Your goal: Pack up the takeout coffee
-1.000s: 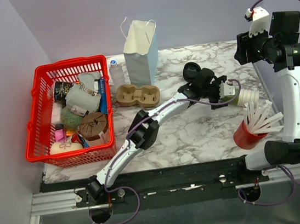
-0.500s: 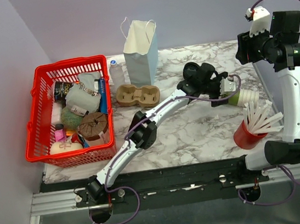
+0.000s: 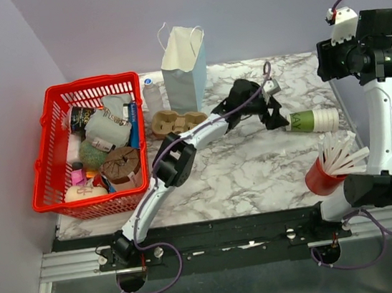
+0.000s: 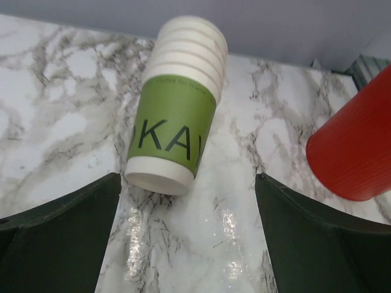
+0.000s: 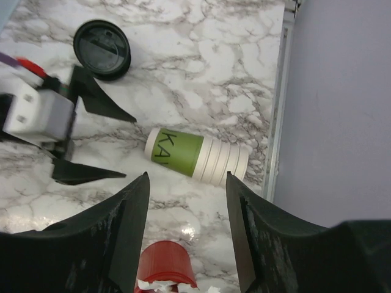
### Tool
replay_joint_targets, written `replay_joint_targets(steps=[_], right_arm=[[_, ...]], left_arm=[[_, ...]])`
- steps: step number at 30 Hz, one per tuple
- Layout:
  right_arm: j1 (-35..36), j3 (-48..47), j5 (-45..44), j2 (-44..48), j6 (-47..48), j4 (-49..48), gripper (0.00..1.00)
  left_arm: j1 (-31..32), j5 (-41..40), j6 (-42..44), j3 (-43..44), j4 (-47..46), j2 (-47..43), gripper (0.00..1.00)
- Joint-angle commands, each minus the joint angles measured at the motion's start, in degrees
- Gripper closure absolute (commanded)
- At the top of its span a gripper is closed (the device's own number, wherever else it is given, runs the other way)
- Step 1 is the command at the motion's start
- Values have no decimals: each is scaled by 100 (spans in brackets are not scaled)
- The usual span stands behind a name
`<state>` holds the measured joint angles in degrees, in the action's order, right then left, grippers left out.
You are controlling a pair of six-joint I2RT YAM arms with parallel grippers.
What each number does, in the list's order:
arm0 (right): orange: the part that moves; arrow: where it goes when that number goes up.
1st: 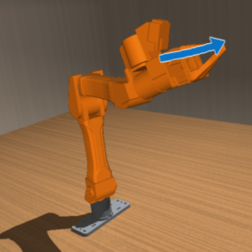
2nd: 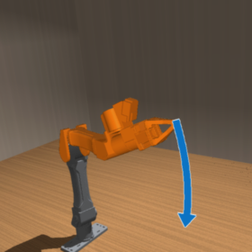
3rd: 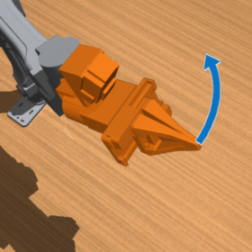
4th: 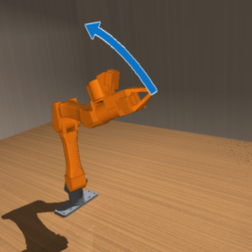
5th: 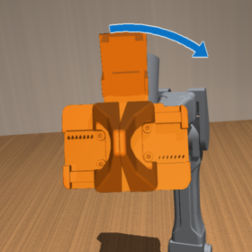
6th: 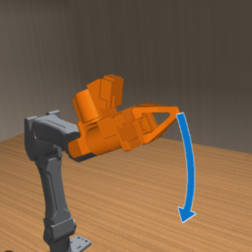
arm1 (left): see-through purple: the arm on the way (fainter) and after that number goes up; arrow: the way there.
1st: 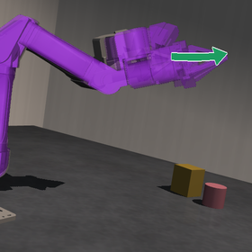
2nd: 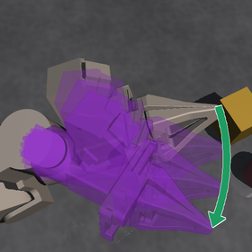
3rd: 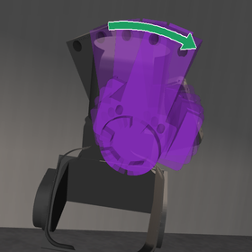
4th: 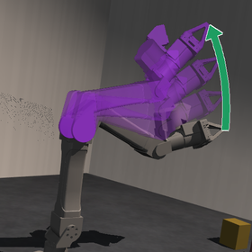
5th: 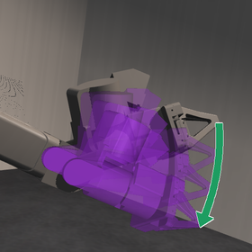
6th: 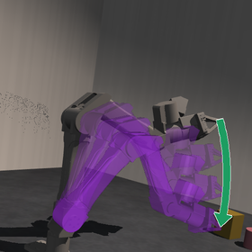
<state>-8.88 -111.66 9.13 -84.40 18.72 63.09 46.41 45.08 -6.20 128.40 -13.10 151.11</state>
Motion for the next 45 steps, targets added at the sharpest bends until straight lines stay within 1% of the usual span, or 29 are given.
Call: replay_joint_targets(steps=[1, 3, 4, 7, 8, 10, 11, 13, 14, 15, 17, 20, 24, 28, 32, 35, 40, 45], right_arm=[[-253, 336, -420, -191, 106, 458, 38], [-586, 557, -228, -252, -25, 529, 38], [-684, 601, -183, -296, -61, 546, 38], [-938, 654, -69, -559, -132, 547, 38], [-974, 671, -69, -647, -149, 503, 37], [-1036, 715, -130, -876, -202, 476, 36], [-1062, 776, -148, -911, -220, 363, 36], [-1115, 821, -130, -1068, -255, 336, 34], [-1115, 795, -122, -1131, -237, 388, 34], [-1124, 768, -78, -1201, -211, 388, 33], [-1168, 777, -78, -1315, -158, 327, 32], [-1230, 1039, -43, -1395, -114, 126, 31], [-1282, 1321, 176, -1438, -228, -183, 30], [-1335, 1401, 353, -1614, -325, -350, 29], [-1476, 1427, 476, -1843, -474, -604, 29], [-1563, 1489, 459, -1983, -650, -850, 28], [-1581, 1568, 511, -2159, -852, -1053, 26], [-1581, 1515, 582, -2449, -1028, -1106, 23]], left_arm=[[-334, 360, -1014, 150, -299, -1074, 1], [-553, 580, -1303, 238, 105, -1249, 1], [-624, 851, -1383, 343, 237, -1294, 1], [-914, 1256, -1700, 466, 843, -1470, 1], [-993, 1310, -1718, 493, 1236, -1514, 1], [-1142, 1363, -1553, 493, 1721, -1689, 1], [-1178, 1354, -1438, 467, 2185, -1768, 1], [-1231, 1354, -1061, 388, 2600, -1953, 1], [-1240, 1337, -902, 362, 2994, -1997, 1], [-1231, 1328, -788, 309, 3137, -2085, 1], [-1240, 1276, -595, 28, 3331, -2155, 1], [-1161, 1047, -226, -525, 3358, -2427, 1], [-994, 748, 188, -842, 3718, -2744, 1], [-967, 354, 268, -1185, 3867, -2990, 1], [-967, 116, 750, -993, 4577, -3000, 1], [-959, 19, 883, -878, 4869, -2947, 1], [-924, -96, 1006, -790, 5072, -2947, 1], [-924, -201, 1085, -930, 5169, -3078, 1]])
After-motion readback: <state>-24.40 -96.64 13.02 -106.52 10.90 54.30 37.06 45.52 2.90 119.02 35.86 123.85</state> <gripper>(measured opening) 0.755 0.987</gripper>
